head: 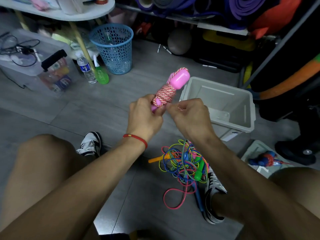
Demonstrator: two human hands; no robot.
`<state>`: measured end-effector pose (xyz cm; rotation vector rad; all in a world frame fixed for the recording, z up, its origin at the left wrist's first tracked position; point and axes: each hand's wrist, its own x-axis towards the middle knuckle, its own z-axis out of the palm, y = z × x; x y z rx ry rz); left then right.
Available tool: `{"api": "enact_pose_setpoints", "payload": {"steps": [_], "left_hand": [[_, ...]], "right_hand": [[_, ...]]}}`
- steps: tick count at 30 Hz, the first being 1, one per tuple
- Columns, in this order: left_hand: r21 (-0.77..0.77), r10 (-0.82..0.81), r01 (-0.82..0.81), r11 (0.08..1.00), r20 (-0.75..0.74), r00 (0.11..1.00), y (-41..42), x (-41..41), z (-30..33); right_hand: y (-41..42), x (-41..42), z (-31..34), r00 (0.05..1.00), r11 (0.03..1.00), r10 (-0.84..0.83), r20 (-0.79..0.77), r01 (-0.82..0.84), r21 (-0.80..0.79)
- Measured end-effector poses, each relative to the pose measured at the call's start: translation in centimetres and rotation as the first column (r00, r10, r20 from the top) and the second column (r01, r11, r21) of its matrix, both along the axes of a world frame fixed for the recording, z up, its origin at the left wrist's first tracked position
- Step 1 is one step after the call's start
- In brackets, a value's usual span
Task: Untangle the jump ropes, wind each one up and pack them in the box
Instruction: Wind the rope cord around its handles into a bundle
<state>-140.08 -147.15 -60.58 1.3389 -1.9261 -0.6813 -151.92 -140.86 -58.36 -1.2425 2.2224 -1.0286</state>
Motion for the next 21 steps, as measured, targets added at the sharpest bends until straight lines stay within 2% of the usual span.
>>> {"api": "enact_pose_setpoints", "payload": {"steps": [4,6,9,11,13,14,16,18,21], "left_hand": [[-0.211,-0.029,0.04,0.977,0.057,0.998,0.8,-0.4,-0.4],[-0.303,-0.05,0.058,0.951,0.034,0.998,1.4,-0.5,-0.6],[-0.313,-0.107,0.112,0.943,0.032,0.994,1.5,-0.2,-0.6],[-0.288,-0.167,0.171,0.942,0.04,0.985,1.4,0.3,-0.1],[-0.196,-0.224,0.212,0.957,-0.04,0.974,1.4,0.9,0.3],[-0.116,-0.243,0.228,0.967,-0.13,0.961,1.5,1.1,0.4],[0.132,-0.197,0.28,0.951,-0.441,0.876,1.5,1.1,1.0],[0.397,-0.022,0.42,0.816,-0.705,0.709,1.6,0.9,1.6],[0.556,0.165,0.597,0.578,-0.796,0.582,1.1,0.9,2.3]], "right_hand": [[0.1,0.6,0.6,0.995,0.998,-0.06,0.075,0.061,-0.012],[0.2,0.6,0.5,0.992,0.994,-0.086,0.095,0.092,-0.057],[0.2,-0.3,0.1,0.986,0.985,-0.07,0.149,0.092,-0.146],[0.2,-1.0,0.1,0.991,0.983,-0.024,0.128,0.046,-0.176],[0.1,-1.4,0.1,0.989,0.977,0.018,0.149,0.014,-0.212],[0.2,-1.6,0.2,0.986,0.974,0.034,0.166,0.005,-0.227],[0.2,-1.8,0.3,0.978,0.967,0.049,0.204,0.005,-0.254],[0.3,-2.0,0.5,0.96,0.963,0.074,0.271,0.002,-0.271],[0.4,-2.0,1.0,0.935,0.953,0.168,0.312,-0.073,-0.295]]}}
